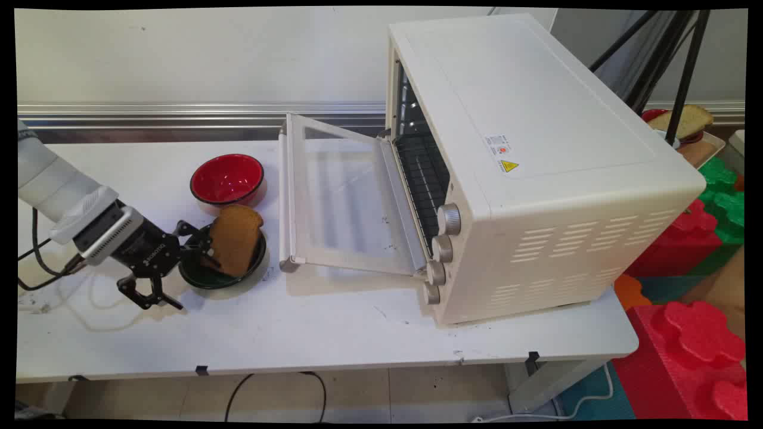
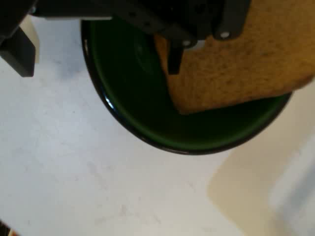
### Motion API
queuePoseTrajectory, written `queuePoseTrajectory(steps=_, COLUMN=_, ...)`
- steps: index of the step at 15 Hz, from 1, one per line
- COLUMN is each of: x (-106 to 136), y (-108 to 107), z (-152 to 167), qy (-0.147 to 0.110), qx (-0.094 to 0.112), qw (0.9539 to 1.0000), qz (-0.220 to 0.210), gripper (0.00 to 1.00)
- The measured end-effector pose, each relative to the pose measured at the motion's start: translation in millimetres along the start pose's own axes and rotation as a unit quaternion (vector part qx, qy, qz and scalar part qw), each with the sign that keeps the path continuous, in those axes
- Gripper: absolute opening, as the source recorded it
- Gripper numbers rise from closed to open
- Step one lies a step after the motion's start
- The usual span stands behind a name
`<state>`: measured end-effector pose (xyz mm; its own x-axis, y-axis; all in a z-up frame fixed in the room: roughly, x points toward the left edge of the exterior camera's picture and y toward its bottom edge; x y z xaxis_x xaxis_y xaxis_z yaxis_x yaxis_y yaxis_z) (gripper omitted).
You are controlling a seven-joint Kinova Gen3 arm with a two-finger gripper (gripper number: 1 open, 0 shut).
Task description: Close the oven
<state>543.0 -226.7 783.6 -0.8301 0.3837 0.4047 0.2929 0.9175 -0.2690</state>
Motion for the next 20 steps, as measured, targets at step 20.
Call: queuePoseTrajectory(steps=20, x=12.6, y=-54.2, z=-129.1, qy=0.152, qx=0.096, qw=0.9627, qz=-0.203, gripper=1.0)
